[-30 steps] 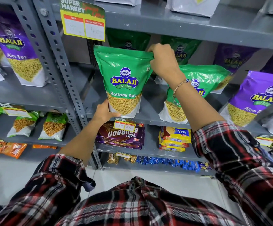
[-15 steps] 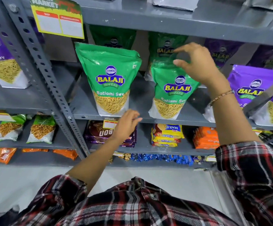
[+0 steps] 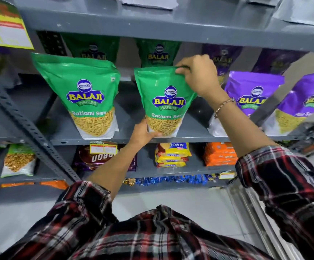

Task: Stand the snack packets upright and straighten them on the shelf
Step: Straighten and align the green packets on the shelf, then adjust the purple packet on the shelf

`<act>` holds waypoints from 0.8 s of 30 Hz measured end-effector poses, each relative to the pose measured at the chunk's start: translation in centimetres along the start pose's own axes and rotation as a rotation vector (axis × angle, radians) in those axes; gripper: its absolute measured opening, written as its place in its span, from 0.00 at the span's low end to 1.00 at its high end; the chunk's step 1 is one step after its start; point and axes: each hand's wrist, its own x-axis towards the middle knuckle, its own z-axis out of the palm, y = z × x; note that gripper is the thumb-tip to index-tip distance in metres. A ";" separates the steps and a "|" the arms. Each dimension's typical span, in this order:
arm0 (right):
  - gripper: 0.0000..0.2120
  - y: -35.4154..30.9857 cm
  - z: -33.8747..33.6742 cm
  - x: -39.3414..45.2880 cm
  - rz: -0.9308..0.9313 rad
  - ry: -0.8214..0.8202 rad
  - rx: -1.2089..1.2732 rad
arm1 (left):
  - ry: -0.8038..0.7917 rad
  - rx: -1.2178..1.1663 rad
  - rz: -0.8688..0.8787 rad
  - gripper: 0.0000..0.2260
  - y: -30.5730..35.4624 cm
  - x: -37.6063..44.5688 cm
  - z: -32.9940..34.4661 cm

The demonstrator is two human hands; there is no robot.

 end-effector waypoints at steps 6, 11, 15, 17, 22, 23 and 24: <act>0.11 0.4 -0.2 0.5 0.031 -0.010 0.057 | 0.032 0.037 0.028 0.32 -0.3 -0.2 0.2; 0.12 1.0 -1.4 0.9 -0.039 -0.154 0.088 | 0.043 -0.084 -0.016 0.39 0.4 -1.8 0.5; 0.15 3.0 -2.8 -0.4 -0.033 -0.097 0.244 | 0.486 -0.077 0.018 0.25 1.5 -6.2 3.4; 0.11 5.2 -3.6 -1.2 0.002 -0.022 0.313 | 0.485 -0.017 0.161 0.10 2.8 -7.5 5.2; 0.10 13.6 -6.9 -3.5 0.094 0.076 0.265 | 0.127 0.013 0.355 0.08 8.4 -6.1 10.8; 0.10 15.6 -7.8 -3.8 0.112 0.085 0.235 | 0.072 0.003 0.353 0.13 9.5 -5.4 12.1; 0.11 17.5 -8.6 -4.1 0.129 0.086 0.195 | 0.024 -0.014 0.331 0.19 10.4 -4.6 13.5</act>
